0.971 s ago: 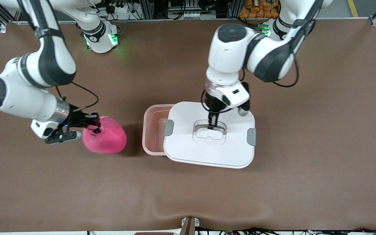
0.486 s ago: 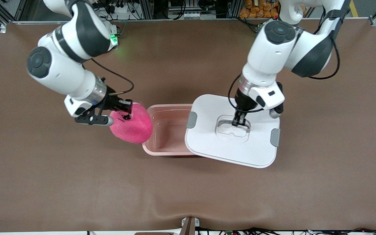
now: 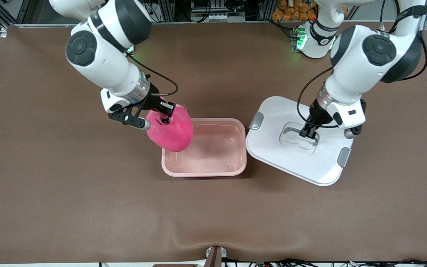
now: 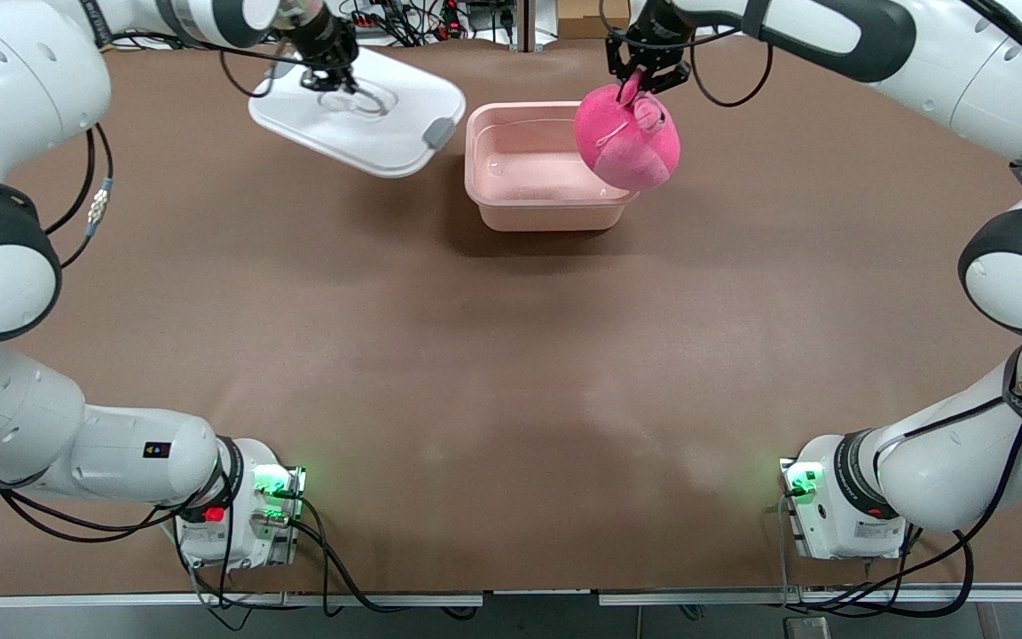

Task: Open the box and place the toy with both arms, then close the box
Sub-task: 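Lift the lid aside with the left gripper while the right gripper carries the toy, then lower the pink toy into the open box with the right gripper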

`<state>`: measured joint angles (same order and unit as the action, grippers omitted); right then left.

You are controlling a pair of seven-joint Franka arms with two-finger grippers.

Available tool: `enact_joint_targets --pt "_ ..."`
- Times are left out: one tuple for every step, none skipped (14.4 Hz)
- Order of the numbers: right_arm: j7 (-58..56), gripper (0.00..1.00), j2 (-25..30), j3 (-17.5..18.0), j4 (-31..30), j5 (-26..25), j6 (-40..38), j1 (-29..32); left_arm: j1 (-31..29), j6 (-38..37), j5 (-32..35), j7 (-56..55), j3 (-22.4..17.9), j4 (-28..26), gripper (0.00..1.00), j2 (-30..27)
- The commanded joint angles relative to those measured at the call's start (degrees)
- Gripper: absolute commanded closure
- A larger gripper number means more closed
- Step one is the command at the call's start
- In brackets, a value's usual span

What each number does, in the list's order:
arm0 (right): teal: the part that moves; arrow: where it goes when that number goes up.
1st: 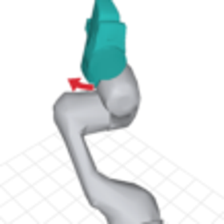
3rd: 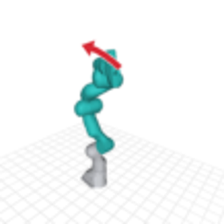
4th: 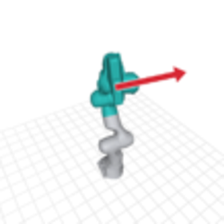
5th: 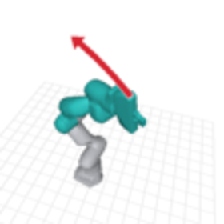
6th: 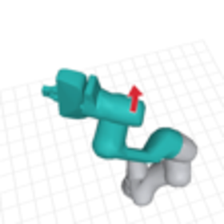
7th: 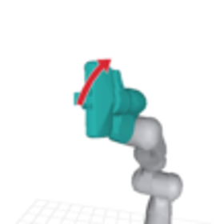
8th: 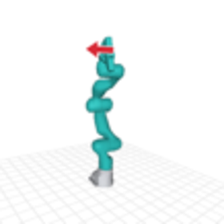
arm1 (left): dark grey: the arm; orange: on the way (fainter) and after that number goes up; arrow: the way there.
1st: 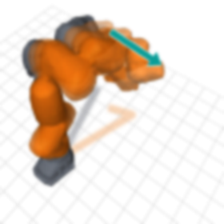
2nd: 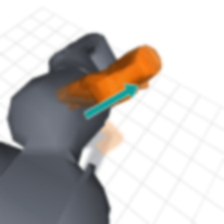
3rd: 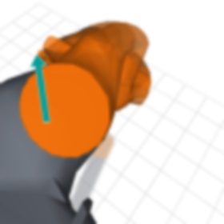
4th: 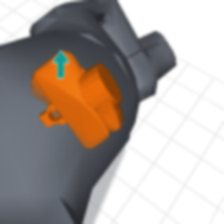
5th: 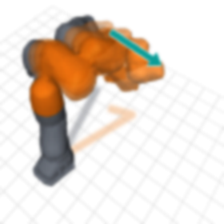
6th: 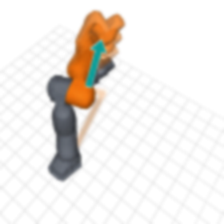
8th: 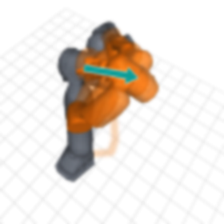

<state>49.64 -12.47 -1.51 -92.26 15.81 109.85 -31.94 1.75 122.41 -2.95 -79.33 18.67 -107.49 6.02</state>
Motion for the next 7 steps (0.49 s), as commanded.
enact_joint_targets --pt "10.2 1.00 -0.5 -0.8 3.1 -4.5 -0.9 -3.4 -4.2 -2.0 -3.5 9.3 0.7 -1.6 1.00 -1.6" --pt "13.6 1.00 -1.1 -0.8 3.9 -6.0 -0.9 -4.5 -5.1 -3.0 -4.2 12.8 0.6 -1.6 1.00 -1.5" --pt "15.1 1.00 -1.8 -0.8 5.0 -8.2 -1.3 -5.6 -5.8 -3.7 -4.4 15.6 0.6 -1.6 1.00 -1.5" --pt "15.3 1.00 -2.8 -0.8 6.5 -10.7 -2.9 -6.7 -6.9 -4.5 -4.4 18.1 0.6 -1.6 1.00 -1.4" --pt "15.6 1.00 -4.6 -0.9 9.0 -12.0 -5.7 -8.0 -8.1 -5.1 -4.4 20.8 0.6 -1.5 1.00 -1.3" --pt "16.3 1.00 -6.8 -1.0 12.3 -13.8 -8.7 -9.0 -9.2 -5.3 -4.4 23.1 0.6 -1.5 1.00 -1.2" --pt "18.1 1.00 -8.7 -0.9 15.3 -16.8 -11.7 -9.5 -10.2 -5.4 -4.4 25.2 0.6 -1.4 1.00 -0.8"
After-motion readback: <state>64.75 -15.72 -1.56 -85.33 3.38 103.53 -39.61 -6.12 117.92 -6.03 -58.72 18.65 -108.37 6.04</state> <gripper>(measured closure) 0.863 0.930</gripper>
